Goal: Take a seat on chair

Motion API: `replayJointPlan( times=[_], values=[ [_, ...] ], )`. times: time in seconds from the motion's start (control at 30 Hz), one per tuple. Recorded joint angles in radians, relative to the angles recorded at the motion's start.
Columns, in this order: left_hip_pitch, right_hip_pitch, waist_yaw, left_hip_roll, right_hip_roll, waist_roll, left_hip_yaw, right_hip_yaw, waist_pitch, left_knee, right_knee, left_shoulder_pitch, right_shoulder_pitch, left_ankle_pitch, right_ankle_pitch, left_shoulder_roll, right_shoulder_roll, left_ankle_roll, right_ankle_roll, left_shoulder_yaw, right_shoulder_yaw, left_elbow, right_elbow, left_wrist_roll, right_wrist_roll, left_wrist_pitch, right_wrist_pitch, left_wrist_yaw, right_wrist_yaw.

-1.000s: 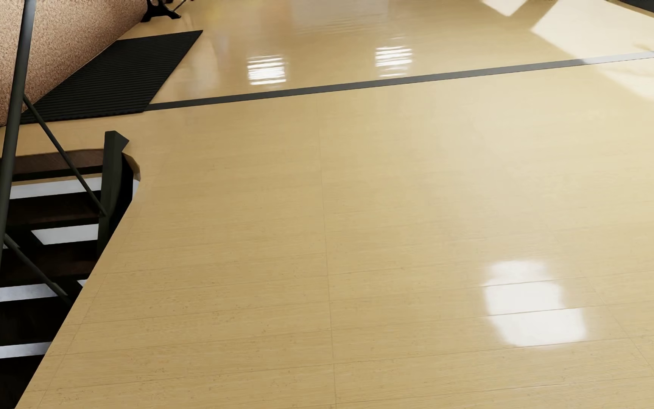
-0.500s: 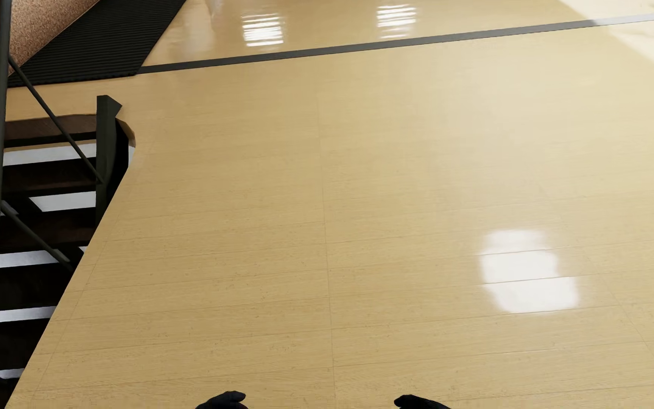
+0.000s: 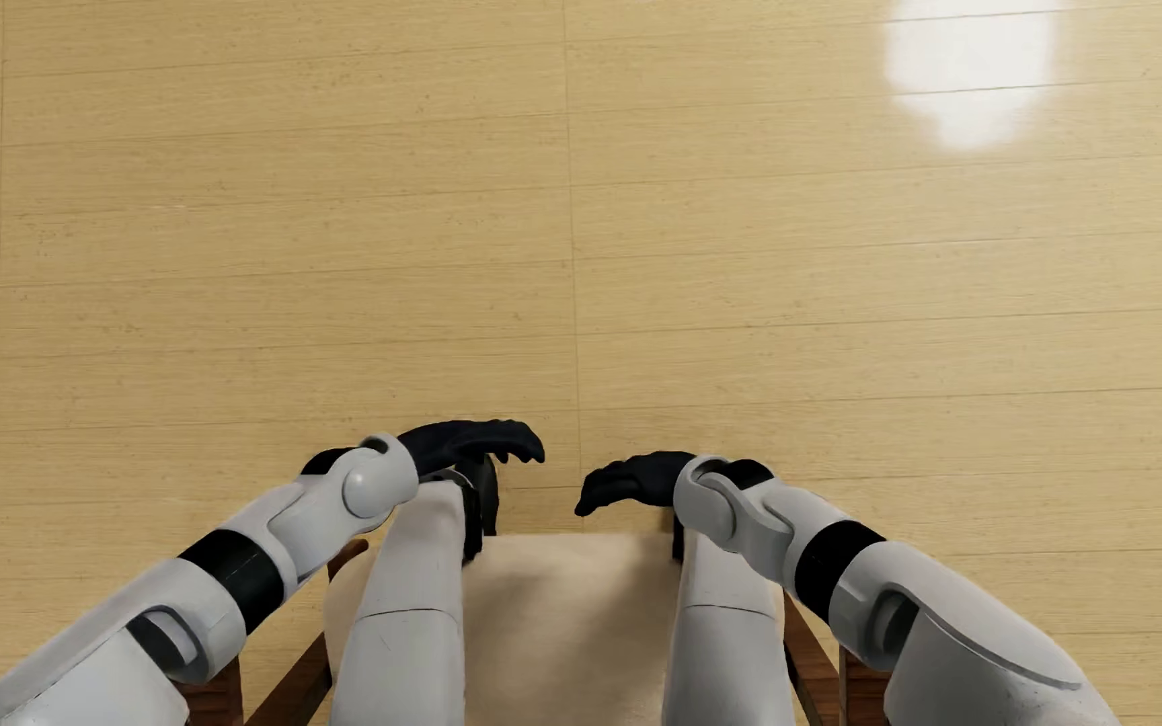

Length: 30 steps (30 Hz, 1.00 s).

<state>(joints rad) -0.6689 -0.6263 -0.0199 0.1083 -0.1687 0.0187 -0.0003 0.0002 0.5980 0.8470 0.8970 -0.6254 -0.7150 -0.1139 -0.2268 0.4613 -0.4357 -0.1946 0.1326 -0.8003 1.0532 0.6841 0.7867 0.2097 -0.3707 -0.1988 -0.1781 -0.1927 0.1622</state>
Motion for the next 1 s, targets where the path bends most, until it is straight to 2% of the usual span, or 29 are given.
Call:
replayJointPlan(
  times=[0.07, 0.1, 0.13, 0.33, 0.4, 0.47, 0.53, 0.6, 0.73, 0.8, 0.9, 0.97, 1.0],
  values=[
    [-0.128, -0.118, 0.003, 0.025, -0.024, -0.005, -0.018, 0.020, 0.061, 0.139, 0.133, -0.057, -0.094, -0.035, -0.036, 0.086, -0.046, -0.035, 0.035, -0.028, 0.078, -0.142, -0.079, 0.000, -0.023, -0.058, -0.042, 0.049, -0.057],
    [-0.191, -0.172, 0.005, 0.034, -0.032, -0.003, -0.028, 0.038, 0.093, 0.208, 0.196, -0.091, -0.144, -0.052, -0.058, 0.129, -0.079, -0.048, 0.044, -0.045, 0.116, -0.211, -0.125, -0.011, -0.015, -0.081, -0.052, 0.083, -0.103],
    [-0.256, -0.233, 0.008, 0.040, -0.039, -0.002, -0.040, 0.052, 0.123, 0.275, 0.265, -0.130, -0.194, -0.068, -0.079, 0.170, -0.119, -0.058, 0.050, -0.062, 0.151, -0.275, -0.183, -0.030, -0.004, -0.095, -0.058, 0.126, -0.180],
    [-0.609, -0.576, 0.008, 0.076, -0.061, -0.007, -0.108, 0.148, 0.237, 0.677, 0.685, -0.261, -0.456, -0.156, -0.200, 0.447, -0.421, -0.133, 0.074, -0.106, 0.340, -0.668, -0.627, -0.202, 0.133, -0.167, -0.089, 0.396, -0.526],
    [-0.698, -0.662, 0.008, 0.090, -0.063, -0.011, -0.132, 0.176, 0.264, 0.800, 0.811, -0.278, -0.508, -0.179, -0.234, 0.522, -0.501, -0.151, 0.082, -0.091, 0.365, -0.774, -0.736, -0.239, 0.162, -0.189, -0.101, 0.456, -0.605],
    [-0.765, -0.727, 0.007, 0.090, -0.065, -0.013, -0.149, 0.198, 0.283, 0.902, 0.917, -0.279, -0.533, -0.191, -0.260, 0.572, -0.560, -0.153, 0.085, -0.071, 0.369, -0.856, -0.809, -0.263, 0.180, -0.207, -0.108, 0.495, -0.651],
    [-0.800, -0.764, 0.009, 0.090, -0.070, -0.012, -0.161, 0.215, 0.293, 0.984, 0.999, -0.264, -0.540, -0.199, -0.275, 0.592, -0.603, -0.147, 0.090, -0.042, 0.365, -0.901, -0.855, -0.272, 0.188, -0.209, -0.107, 0.512, -0.671],
    [-0.806, -0.775, 0.011, 0.092, -0.069, -0.015, -0.167, 0.225, 0.292, 1.044, 1.056, -0.229, -0.500, -0.198, -0.272, 0.591, -0.616, -0.136, 0.091, -0.001, 0.320, -0.910, -0.864, -0.270, 0.189, -0.201, -0.096, 0.499, -0.663],
    [-0.760, -0.741, 0.016, 0.081, -0.068, -0.013, -0.167, 0.242, 0.261, 1.120, 1.126, -0.162, -0.343, -0.183, -0.246, 0.518, -0.565, -0.104, 0.086, 0.061, 0.149, -0.840, -0.794, -0.223, 0.156, -0.159, -0.068, 0.403, -0.566],
    [-0.704, -0.684, 0.014, 0.084, -0.071, -0.012, -0.165, 0.236, 0.241, 1.133, 1.137, -0.109, -0.236, -0.165, -0.227, 0.473, -0.502, -0.092, 0.083, 0.090, 0.036, -0.770, -0.718, -0.196, 0.138, -0.142, -0.059, 0.346, -0.502],
    [-0.594, -0.581, 0.013, 0.094, -0.073, -0.020, -0.154, 0.222, 0.204, 1.111, 1.117, 0.036, -0.036, -0.132, -0.191, 0.356, -0.355, -0.081, 0.072, 0.198, -0.172, -0.638, -0.547, -0.128, 0.100, -0.120, -0.055, 0.270, -0.407],
    [-0.539, -0.535, 0.007, 0.096, -0.062, -0.030, -0.150, 0.221, 0.179, 1.101, 1.111, 0.141, 0.079, -0.112, -0.170, 0.277, -0.237, -0.076, 0.060, 0.294, -0.302, -0.571, -0.443, -0.106, 0.099, -0.101, -0.031, 0.256, -0.405],
    [-0.515, -0.509, 0.006, 0.092, -0.058, -0.031, -0.148, 0.217, 0.164, 1.093, 1.104, 0.192, 0.132, -0.103, -0.162, 0.229, -0.179, -0.069, 0.053, 0.333, -0.365, -0.527, -0.391, -0.103, 0.116, -0.099, -0.019, 0.280, -0.429]
  ],
)
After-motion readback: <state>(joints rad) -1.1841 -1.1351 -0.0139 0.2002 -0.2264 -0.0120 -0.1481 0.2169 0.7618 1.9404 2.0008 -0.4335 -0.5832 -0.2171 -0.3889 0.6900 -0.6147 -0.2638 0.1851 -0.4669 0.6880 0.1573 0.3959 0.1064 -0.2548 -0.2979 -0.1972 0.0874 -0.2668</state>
